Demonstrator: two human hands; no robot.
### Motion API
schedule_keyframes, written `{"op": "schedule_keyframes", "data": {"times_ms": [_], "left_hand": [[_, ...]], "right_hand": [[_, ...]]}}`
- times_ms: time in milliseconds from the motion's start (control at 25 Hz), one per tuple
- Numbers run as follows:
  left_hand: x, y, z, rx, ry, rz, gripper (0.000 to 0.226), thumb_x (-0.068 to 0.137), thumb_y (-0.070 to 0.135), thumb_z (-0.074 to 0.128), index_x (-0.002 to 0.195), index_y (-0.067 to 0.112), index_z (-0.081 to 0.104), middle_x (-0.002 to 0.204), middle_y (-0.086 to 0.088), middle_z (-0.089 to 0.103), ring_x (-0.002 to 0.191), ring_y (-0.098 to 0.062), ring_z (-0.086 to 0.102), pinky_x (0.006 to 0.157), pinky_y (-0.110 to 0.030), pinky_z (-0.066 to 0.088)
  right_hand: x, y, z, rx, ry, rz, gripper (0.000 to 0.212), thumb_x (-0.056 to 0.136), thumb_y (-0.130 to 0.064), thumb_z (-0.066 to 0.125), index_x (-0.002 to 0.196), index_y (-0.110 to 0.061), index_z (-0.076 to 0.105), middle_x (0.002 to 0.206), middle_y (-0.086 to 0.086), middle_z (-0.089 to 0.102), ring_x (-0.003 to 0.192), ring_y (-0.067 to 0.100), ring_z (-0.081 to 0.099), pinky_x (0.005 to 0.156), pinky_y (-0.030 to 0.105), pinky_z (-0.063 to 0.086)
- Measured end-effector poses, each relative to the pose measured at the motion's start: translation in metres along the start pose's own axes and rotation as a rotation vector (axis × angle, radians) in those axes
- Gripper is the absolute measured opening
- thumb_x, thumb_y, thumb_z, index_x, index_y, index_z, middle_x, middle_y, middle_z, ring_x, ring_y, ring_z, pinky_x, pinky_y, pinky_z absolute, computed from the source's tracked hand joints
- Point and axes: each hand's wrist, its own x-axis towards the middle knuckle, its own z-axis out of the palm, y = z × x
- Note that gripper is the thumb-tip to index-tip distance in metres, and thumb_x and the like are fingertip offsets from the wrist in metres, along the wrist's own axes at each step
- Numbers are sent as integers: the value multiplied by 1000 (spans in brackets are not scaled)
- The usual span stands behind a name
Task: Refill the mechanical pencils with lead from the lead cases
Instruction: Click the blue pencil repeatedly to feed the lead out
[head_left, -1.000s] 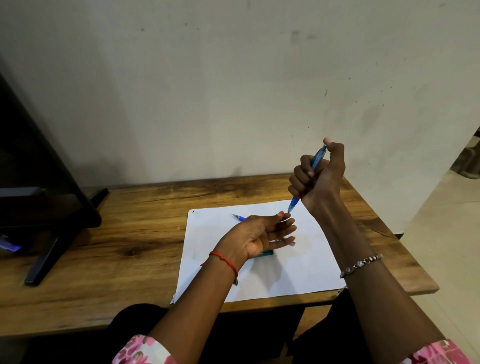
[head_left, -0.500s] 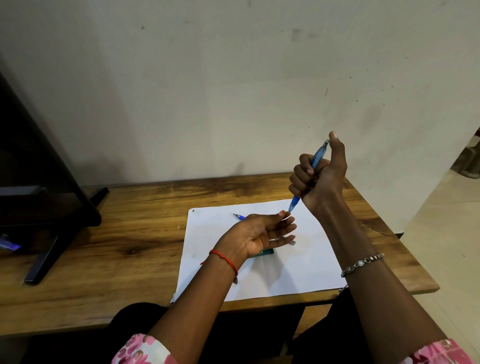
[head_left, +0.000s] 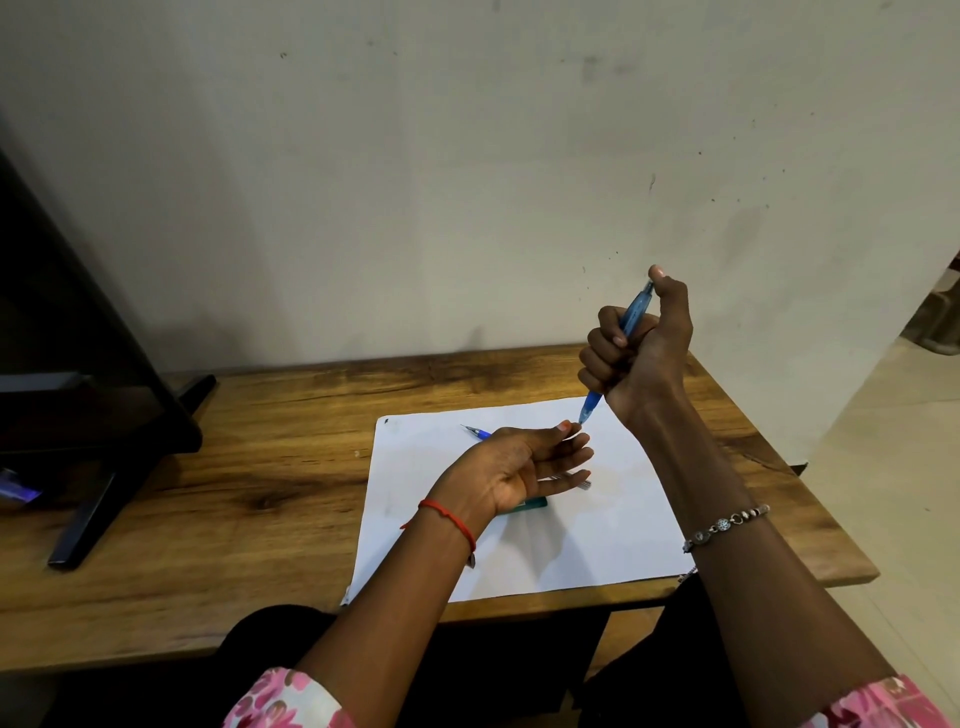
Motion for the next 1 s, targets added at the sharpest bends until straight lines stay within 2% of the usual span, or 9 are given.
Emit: {"op": "schedule_keyframes", "data": {"times_ms": [240,400,1000], "left_hand": [[1,1,-1,16,0,-2,14,90,11,56,84,3,65,68,-6,71,64,-16,69,64,-31,58],[1,1,-2,14,-1,3,14,91,11,54,84,4,65,68,-6,71,62,-15,69,64,-31,58],[-1,3,-2,5,-9,-1,14,91,9,54,86,2,64,67,-7,71,58,-16,70,55,-30,59]], "right_hand": [[1,-1,3,9,14,1,64,91,-53,28,38,-16,30,34,-6,22,31,8,18,41,12,18],[1,0,2,-24,12,-1,66,91,-58,29,40,-17,30,34,-6,22,33,8,17,41,15,18],[2,-2,4,-30,28,3,64,90,-56,29,42,-15,30,35,-5,22,33,8,17,42,16,17]]}}
